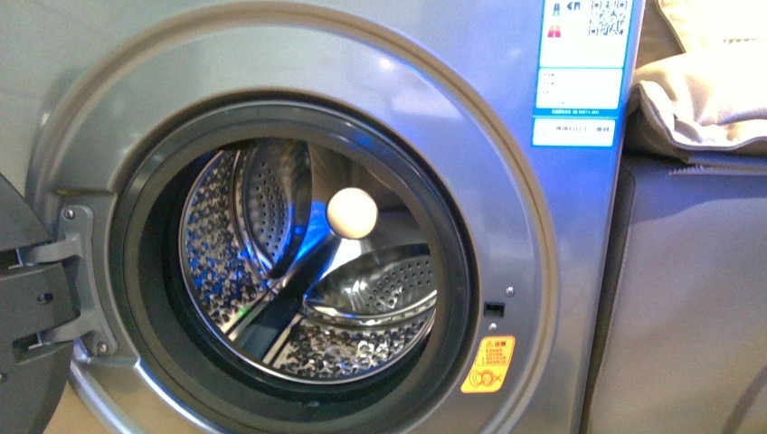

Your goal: Put clothes into washing machine

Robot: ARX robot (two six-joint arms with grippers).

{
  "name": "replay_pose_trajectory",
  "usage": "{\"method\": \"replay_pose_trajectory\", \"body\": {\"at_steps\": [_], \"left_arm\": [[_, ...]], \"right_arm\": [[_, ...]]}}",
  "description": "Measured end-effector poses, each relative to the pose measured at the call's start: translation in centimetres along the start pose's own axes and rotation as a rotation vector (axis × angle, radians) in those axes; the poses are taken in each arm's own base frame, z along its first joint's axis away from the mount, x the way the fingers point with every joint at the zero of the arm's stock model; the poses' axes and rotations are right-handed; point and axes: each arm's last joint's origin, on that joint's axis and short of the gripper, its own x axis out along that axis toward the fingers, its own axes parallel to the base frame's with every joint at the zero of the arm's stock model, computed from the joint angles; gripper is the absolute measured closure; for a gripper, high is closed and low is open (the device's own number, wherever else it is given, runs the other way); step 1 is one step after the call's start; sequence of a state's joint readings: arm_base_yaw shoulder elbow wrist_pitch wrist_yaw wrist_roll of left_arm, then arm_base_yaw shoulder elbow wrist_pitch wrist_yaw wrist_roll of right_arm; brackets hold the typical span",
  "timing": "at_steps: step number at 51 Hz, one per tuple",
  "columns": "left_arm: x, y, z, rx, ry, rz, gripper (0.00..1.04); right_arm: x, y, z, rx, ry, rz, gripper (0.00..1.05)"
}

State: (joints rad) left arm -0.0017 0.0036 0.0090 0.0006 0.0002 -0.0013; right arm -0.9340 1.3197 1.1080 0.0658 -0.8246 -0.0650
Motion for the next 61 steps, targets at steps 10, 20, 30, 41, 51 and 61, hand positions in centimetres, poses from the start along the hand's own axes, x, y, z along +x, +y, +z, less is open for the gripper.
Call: {"method": "replay_pose_trajectory", "body": {"at_steps": [10,20,30,41,51,61], "left_arm": [[0.0,0.0,0.0,0.000,0.000,0.000,0.07],[0.0,0.0,0.0,0.000,0.000,0.000,0.07],[0.0,0.0,0.0,0.000,0.000,0.000,0.07],[0.0,0.0,0.0,0.000,0.000,0.000,0.07],[0.0,0.0,0.0,0.000,0.000,0.000,0.07],[0.0,0.0,0.0,0.000,0.000,0.000,0.07]], "right_arm": [[0.0,2.9,9.8,-0.098,-0.139,0.022,1.00],[-0.8,8.2,18.4,-0.184,-0.266,0.075,1.00],[-1.7,16.1,24.7,-0.235,-0.345,0.190,1.00],[-2.5,24.3,26.4,-0.247,-0.384,0.355,1.00],[-4.0,31.6,24.3,-0.225,-0.391,0.589,1.00],[-2.6,34.7,20.6,-0.219,-0.319,0.691,1.00]]}}
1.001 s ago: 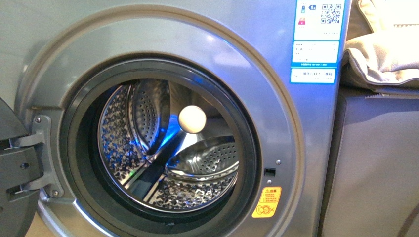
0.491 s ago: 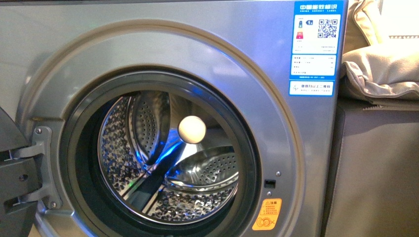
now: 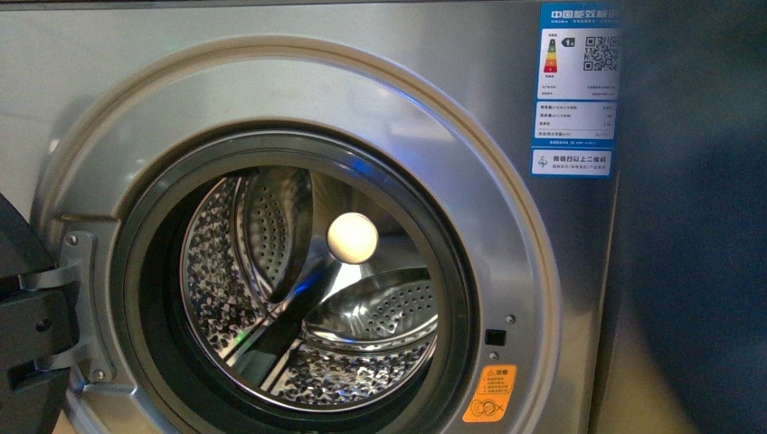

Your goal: Put clothes into washing machine

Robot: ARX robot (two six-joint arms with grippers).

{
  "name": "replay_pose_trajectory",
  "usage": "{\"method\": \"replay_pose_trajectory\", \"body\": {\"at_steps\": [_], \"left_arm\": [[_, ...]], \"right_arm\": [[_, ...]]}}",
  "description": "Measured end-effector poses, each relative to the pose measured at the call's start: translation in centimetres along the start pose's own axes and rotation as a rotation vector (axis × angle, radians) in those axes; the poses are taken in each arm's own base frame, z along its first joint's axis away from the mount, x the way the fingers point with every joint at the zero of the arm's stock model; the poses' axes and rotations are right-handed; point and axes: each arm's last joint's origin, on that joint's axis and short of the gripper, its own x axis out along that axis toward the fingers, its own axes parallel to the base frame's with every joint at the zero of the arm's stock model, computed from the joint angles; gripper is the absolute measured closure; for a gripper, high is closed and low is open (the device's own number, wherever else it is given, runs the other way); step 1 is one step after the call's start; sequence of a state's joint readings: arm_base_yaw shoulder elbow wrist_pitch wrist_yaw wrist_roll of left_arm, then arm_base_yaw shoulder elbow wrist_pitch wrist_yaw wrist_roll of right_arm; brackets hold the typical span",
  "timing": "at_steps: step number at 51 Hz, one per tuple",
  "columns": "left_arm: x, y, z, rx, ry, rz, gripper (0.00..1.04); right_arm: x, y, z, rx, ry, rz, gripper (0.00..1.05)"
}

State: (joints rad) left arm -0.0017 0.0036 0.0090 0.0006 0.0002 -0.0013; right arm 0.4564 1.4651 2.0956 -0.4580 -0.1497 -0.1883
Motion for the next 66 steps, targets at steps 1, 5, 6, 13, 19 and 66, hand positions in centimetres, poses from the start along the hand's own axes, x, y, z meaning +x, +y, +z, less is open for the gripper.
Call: {"method": "replay_pose_trajectory", "body": {"at_steps": [1,5,6,13,19,66], "left_arm": [[0.0,0.0,0.0,0.000,0.000,0.000,0.07],[0.0,0.0,0.0,0.000,0.000,0.000,0.07],[0.0,0.0,0.0,0.000,0.000,0.000,0.07],[0.0,0.0,0.0,0.000,0.000,0.000,0.07],[0.0,0.0,0.0,0.000,0.000,0.000,0.07],[6.2,2.9,11.6,0.024,-0.102,-0.321,0.07]], "right_arm": [[0.3,0.1,-0.5,0.006,0.009,0.008,1.00],[1.0,0.4,-2.1,0.023,0.033,0.035,1.00],[1.1,0.4,-2.5,0.027,0.039,0.039,1.00],[1.3,0.6,-4.8,0.062,0.051,0.079,1.00],[0.9,0.8,-5.9,0.080,0.041,0.086,1.00],[0.4,0.7,-5.8,0.089,0.033,0.079,1.00]]}}
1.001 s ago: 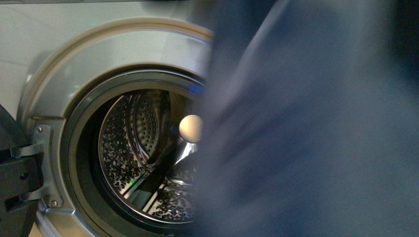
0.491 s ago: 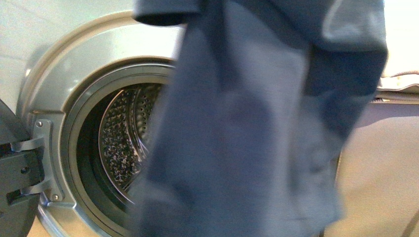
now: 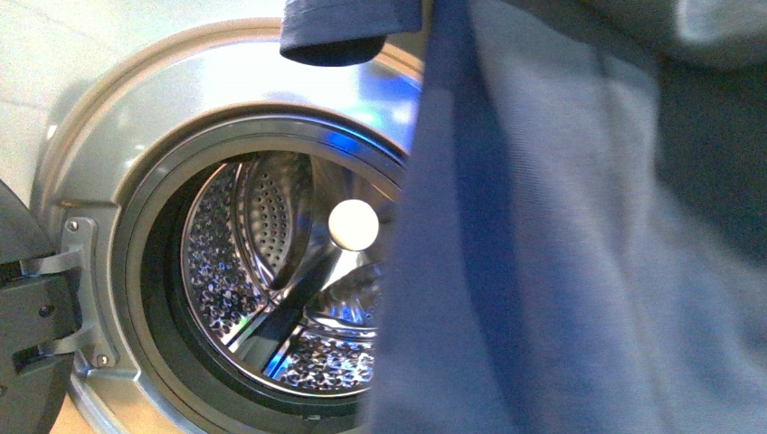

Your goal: Put clothes into washing machine

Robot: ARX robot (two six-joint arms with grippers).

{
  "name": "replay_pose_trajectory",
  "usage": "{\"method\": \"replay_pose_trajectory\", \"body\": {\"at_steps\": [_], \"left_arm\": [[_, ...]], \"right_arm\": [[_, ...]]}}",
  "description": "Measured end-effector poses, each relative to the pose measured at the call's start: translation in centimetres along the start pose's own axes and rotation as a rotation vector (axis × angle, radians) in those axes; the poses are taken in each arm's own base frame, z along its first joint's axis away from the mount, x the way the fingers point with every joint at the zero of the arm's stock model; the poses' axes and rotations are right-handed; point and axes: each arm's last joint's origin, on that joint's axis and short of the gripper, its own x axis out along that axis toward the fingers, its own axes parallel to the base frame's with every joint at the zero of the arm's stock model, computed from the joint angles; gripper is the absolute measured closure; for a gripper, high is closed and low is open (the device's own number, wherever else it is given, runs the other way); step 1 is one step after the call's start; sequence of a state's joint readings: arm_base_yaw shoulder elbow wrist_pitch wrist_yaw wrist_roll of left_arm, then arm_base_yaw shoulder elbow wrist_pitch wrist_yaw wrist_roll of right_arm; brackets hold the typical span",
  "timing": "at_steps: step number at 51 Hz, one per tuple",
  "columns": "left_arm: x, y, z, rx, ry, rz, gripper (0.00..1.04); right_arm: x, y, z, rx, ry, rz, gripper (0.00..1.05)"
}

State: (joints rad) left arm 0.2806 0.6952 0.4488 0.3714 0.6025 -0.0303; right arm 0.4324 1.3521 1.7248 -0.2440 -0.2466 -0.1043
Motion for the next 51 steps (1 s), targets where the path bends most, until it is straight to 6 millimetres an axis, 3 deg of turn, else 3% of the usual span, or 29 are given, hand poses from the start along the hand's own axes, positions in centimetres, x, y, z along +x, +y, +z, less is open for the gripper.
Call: {"method": "replay_pose_trajectory", "body": {"at_steps": [10,20,36,51], "left_arm": [[4.8,1.3,5.3,0.079,-0.106,-0.092,0.07],[8.7,0.1,8.4,0.052,-0.215,-0.361,0.07],[11.0,-3.6,7.9,0.046,-0.201,-0.697,0.07],[14.4,-7.2,8.1,0.057,-0.183,-0.777,0.07]], "right_arm": [[0.0,0.0,0.0,0.000,0.000,0.001,1.00],[0.0,0.0,0.0,0.000,0.000,0.002,1.00],[0.0,0.0,0.0,0.000,-0.001,0.001,1.00],[0.0,0.0,0.0,0.000,0.000,0.001,1.00]]}}
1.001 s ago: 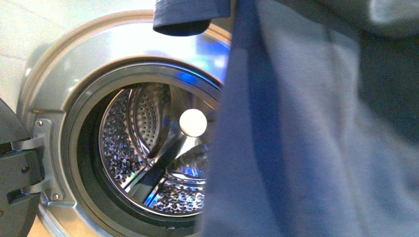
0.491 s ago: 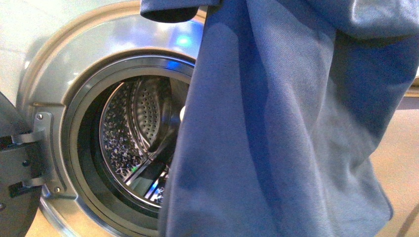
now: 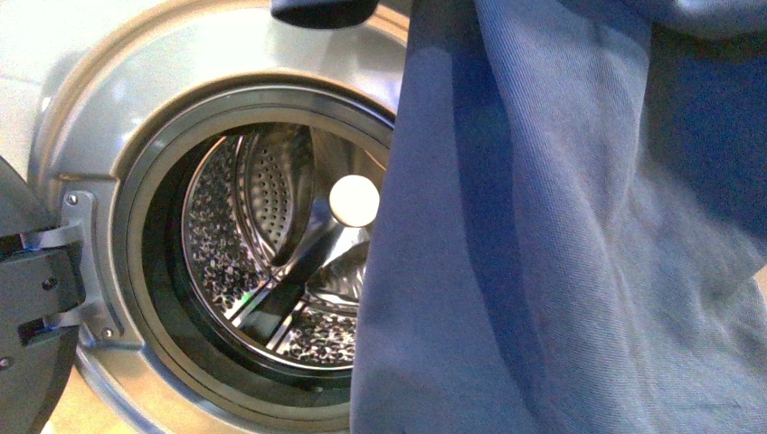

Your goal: Put clothes into washing machine

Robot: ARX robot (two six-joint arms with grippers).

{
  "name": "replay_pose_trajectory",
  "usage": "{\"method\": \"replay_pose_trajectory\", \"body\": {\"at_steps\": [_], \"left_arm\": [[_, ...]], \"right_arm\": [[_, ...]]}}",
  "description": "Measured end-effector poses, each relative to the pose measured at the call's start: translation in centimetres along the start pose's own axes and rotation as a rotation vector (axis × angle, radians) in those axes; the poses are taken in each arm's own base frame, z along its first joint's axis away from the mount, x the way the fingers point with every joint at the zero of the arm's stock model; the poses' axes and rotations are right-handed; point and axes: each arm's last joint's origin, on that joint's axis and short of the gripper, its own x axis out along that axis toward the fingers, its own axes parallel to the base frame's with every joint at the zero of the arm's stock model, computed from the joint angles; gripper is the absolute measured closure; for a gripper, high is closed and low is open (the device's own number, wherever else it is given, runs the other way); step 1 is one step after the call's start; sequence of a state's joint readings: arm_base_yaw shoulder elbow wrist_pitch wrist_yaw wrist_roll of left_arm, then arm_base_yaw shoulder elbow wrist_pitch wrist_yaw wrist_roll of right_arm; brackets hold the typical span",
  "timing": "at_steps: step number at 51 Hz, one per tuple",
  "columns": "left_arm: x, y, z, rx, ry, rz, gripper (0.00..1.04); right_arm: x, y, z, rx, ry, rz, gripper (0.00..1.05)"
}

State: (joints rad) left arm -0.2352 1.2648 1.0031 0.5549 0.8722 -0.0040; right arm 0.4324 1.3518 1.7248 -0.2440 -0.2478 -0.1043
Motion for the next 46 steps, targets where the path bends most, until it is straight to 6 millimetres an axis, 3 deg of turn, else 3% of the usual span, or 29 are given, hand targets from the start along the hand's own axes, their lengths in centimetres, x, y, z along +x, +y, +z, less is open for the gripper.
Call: {"method": "replay_pose_trajectory", "body": {"at_steps": [9,30,38,46], "left_arm": [[2.8,-0.5,-0.9,-0.023,-0.004,-0.033,0.07],[5.8,-3.7,-0.9,-0.055,-0.065,-0.126,0.07],[7.4,-4.2,-2.0,-0.057,-0.018,-0.071,0.07],[9.9,-3.7,-4.0,-0.039,0.024,0.114,0.07]], "right_arm": [[0.0,0.0,0.0,0.000,0.000,0.000,1.00],[0.0,0.0,0.0,0.000,0.000,0.000,1.00],[0.0,0.0,0.0,0.000,0.000,-0.002,1.00],[0.0,0.0,0.0,0.000,0.000,-0.003,1.00]]}}
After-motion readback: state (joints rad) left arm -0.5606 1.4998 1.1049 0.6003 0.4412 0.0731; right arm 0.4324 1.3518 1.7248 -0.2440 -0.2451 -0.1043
